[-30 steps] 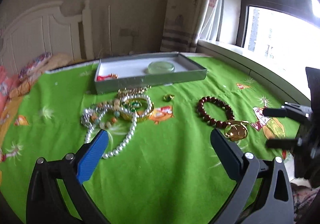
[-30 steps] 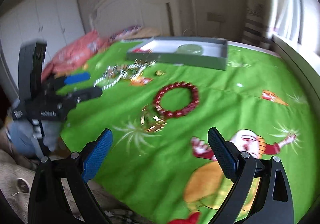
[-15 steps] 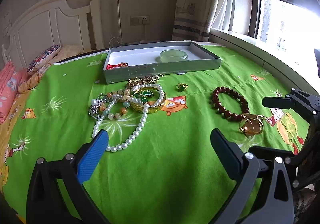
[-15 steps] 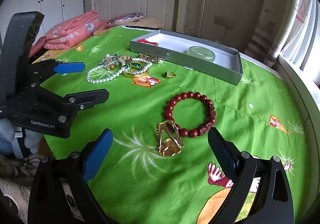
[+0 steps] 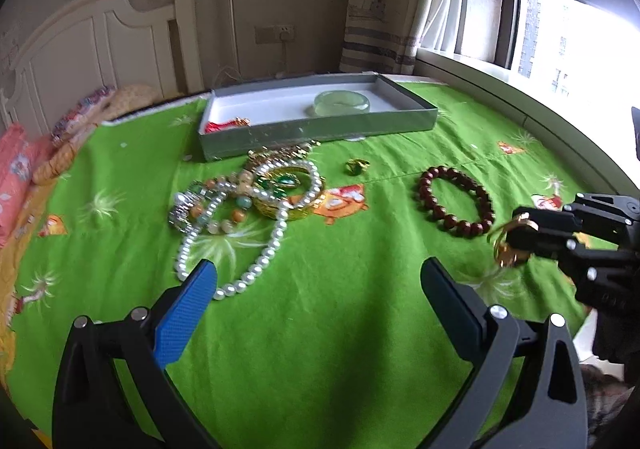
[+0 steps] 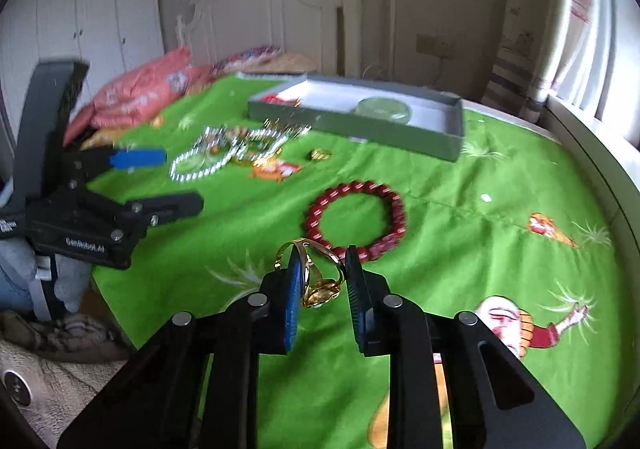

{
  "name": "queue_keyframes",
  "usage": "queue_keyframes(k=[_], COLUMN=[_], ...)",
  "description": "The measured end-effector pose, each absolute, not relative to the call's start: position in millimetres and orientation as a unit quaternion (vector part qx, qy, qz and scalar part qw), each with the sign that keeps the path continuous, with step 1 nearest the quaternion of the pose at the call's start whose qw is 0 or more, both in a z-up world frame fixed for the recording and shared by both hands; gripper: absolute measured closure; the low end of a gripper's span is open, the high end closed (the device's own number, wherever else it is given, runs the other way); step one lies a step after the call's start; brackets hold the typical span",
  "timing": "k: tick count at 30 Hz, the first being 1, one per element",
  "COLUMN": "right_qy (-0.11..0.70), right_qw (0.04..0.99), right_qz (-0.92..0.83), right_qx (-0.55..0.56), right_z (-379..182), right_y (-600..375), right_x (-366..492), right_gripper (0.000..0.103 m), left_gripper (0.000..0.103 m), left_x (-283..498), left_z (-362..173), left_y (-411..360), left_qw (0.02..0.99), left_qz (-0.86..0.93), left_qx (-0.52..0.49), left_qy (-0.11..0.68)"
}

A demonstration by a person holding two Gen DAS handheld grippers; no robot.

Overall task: Organize jewelry
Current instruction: 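Grasp the gold ring beside the dark red bead bracelet with the right tool, then grasp the dark red bead bracelet with the left tool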

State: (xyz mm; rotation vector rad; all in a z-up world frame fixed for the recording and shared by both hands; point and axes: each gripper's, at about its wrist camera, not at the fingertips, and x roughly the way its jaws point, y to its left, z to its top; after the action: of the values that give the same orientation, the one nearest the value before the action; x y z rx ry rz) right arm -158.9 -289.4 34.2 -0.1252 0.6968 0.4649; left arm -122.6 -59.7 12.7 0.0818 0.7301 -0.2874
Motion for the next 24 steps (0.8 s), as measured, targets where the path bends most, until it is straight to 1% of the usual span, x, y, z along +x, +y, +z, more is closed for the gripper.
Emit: queue_keyframes(k=[4, 8, 16, 22, 24], right_qy=[0.328, 0.329, 0.310, 0.291, 0.287], right_qw=[0.920, 0.922, 0.934, 0.943, 0.945], right_qz=[0.212, 0.206, 0.175, 0.155, 0.151], right_qx=[-0.033, -0.018, 0.026, 0.043, 0.048], right_z=[39.0, 36.1, 40.3, 46.1, 47.4], right_y=[-307.1, -317.3, -350.2, -372.5, -378.0], right_x=[-157.7, -157.8, -160.4, -167.6, -168.7], right_gripper=[0.080, 0.080, 0.080, 0.080, 0.080], left_gripper=[0.002, 0.002, 0.003, 0.005, 0.012], left_x=[-116.8, -107.3, -87.0, -70.8, -64.5], left_z=[15.4, 14.4, 3.6, 0.1, -1.6], left_y=[-67.7, -86.2, -143.2, -174.8, -182.4], left_qw=[0.910, 0.897, 0.874, 0.869, 0.865], left_qz=[-0.168, -0.190, -0.226, -0.228, -0.227], left_qx=[0.019, 0.020, 0.069, 0.102, 0.108], left_qy=[0.379, 0.398, 0.425, 0.427, 0.434])
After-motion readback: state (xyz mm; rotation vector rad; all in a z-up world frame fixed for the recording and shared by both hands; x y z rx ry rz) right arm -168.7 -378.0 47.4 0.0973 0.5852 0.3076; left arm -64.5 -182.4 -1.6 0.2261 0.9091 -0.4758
